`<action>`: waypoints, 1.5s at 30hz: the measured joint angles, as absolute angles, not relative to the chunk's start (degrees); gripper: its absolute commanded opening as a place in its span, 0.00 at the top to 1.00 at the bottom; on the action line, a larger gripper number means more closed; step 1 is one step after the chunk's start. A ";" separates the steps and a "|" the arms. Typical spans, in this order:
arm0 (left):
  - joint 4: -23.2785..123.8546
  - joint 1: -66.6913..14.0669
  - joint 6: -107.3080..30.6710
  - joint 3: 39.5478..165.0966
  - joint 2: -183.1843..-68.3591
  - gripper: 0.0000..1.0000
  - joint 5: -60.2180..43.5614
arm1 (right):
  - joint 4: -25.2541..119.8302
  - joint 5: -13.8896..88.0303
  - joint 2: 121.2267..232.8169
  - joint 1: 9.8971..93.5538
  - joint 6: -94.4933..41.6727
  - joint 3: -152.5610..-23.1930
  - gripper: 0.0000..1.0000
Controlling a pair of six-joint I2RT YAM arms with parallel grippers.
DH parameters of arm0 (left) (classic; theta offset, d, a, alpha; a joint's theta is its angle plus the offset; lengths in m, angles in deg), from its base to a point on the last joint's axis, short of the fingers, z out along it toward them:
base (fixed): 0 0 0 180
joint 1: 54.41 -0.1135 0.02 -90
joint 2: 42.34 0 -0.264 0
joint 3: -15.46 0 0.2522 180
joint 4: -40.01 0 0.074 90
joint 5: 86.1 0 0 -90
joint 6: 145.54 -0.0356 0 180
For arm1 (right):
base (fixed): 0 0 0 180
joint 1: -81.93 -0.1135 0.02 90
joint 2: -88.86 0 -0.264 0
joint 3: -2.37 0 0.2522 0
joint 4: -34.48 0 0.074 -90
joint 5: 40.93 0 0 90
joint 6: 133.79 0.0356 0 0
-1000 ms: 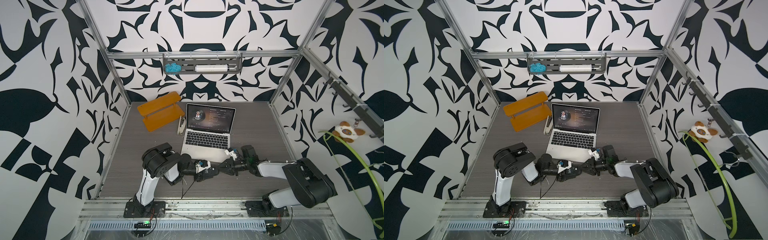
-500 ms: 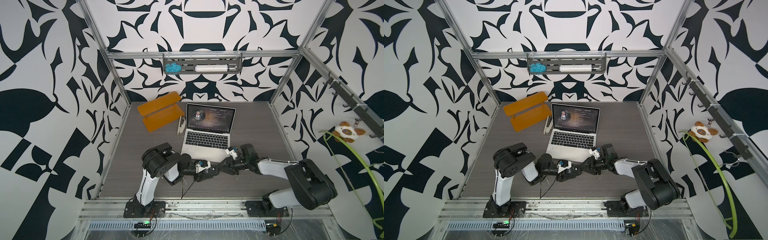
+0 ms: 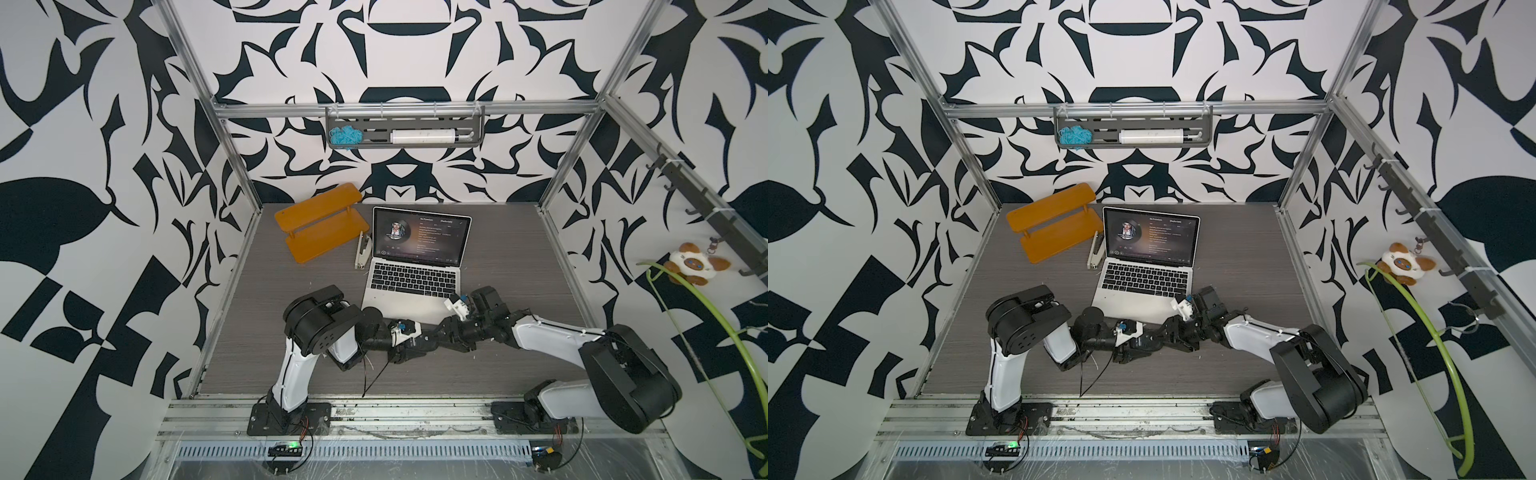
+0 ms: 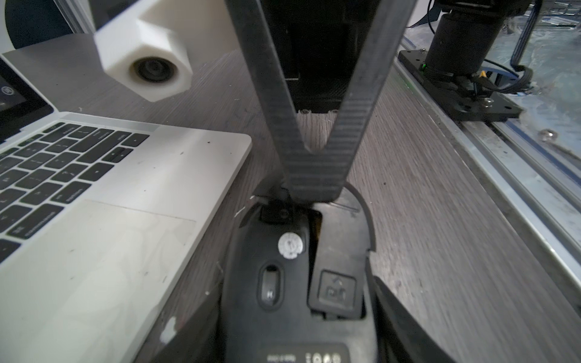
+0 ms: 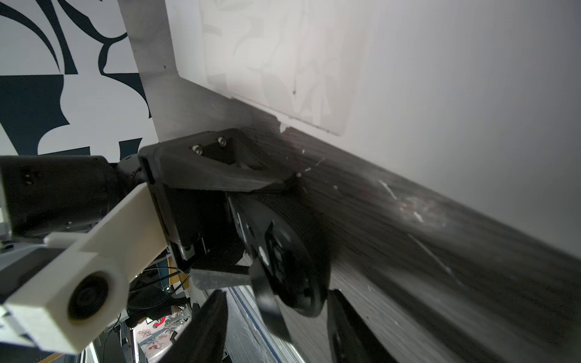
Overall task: Remove the wireless mouse receiver from the laptop
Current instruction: Close the lid on the mouse.
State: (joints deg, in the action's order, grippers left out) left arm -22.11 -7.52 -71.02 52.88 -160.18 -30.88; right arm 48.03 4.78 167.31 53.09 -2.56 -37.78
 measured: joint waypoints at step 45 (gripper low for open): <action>-20.75 -7.54 -71.02 54.12 -160.27 0.77 -31.28 | 57.89 9.89 165.85 51.08 -5.25 -44.25 0.51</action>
